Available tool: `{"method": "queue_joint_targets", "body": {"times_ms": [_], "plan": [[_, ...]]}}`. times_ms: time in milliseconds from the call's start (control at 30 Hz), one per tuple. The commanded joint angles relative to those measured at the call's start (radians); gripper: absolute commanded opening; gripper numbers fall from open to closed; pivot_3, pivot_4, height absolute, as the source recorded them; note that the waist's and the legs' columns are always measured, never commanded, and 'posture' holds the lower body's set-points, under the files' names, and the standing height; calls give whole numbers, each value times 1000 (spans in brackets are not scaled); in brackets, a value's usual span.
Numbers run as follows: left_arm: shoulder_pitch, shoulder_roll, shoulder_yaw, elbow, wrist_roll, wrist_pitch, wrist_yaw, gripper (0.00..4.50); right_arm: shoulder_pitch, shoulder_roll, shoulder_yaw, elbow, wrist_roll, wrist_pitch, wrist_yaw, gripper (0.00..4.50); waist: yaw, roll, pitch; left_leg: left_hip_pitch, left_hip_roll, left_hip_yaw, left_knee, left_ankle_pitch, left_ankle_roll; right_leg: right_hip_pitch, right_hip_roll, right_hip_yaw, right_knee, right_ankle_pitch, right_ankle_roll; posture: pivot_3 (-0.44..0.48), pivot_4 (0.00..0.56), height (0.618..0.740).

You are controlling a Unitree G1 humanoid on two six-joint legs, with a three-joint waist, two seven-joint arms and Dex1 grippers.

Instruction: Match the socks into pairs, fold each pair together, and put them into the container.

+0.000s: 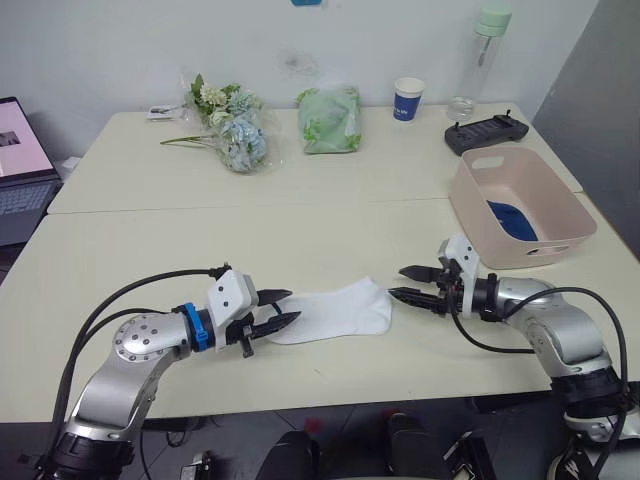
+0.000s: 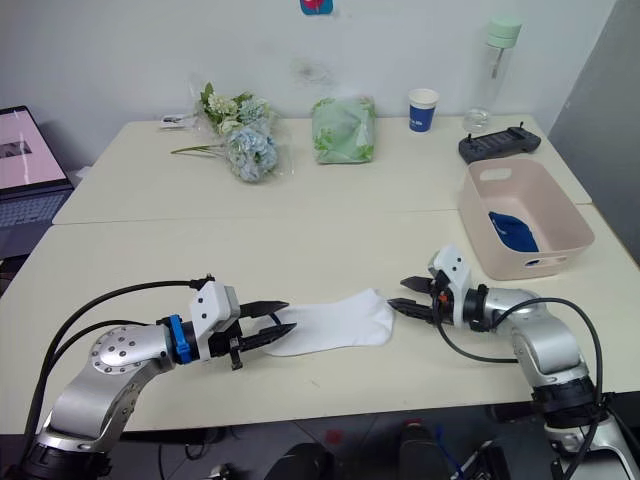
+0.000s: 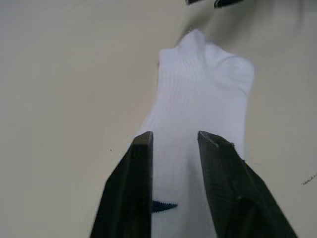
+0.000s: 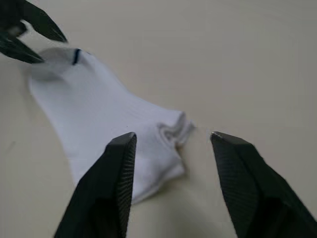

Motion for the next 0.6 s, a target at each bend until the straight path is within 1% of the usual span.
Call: {"method": "queue_joint_targets", "body": {"times_ms": [33,100,200,233,267,300,433,600], "plan": [[3,1,29,-85,-55,35,7,2858,-11,23,9,-13,-26,7,-50,3814,0,0,0,0,0,0,0,0,0,0,0,0,0,0,0,0,150,740],[5,21,33,-119,-65,49,-1,3501,-10,40,51,-6,-40,47,-56,4491,-1,0,0,0,0,0,0,0,0,0,0,0,0,0,0,0,150,740],[-6,23,41,-121,-45,36,22,4472,-19,49,81,-15,-42,93,-58,4500,-1,0,0,0,0,0,0,0,0,0,0,0,0,0,0,0,150,740],[-10,23,41,-116,-33,29,30,4472,-21,48,84,-16,-35,107,-48,4500,-1,0,0,0,0,0,0,0,0,0,0,0,0,0,0,0,150,740],[-11,25,39,-111,-23,25,34,4500,-21,38,93,-21,-27,120,-25,4069,-1,0,0,0,0,0,0,0,0,0,0,0,0,0,0,0,150,740],[-9,26,38,-107,-20,23,34,4500,-22,39,88,-27,-17,143,-23,3831,-1,0,0,0,0,0,0,0,0,0,0,0,0,0,0,0,150,740],[7,25,35,-115,-19,16,36,4500,-34,46,61,-45,21,212,-33,2423,-1,0,0,0,0,0,0,0,0,0,0,0,0,0,0,0,150,740],[5,12,27,-160,-48,59,57,4500,-76,104,-53,-24,133,396,-105,606,-1,0,0,0,0,0,0,0,0,0,0,0,0,0,0,0,150,740]]}}
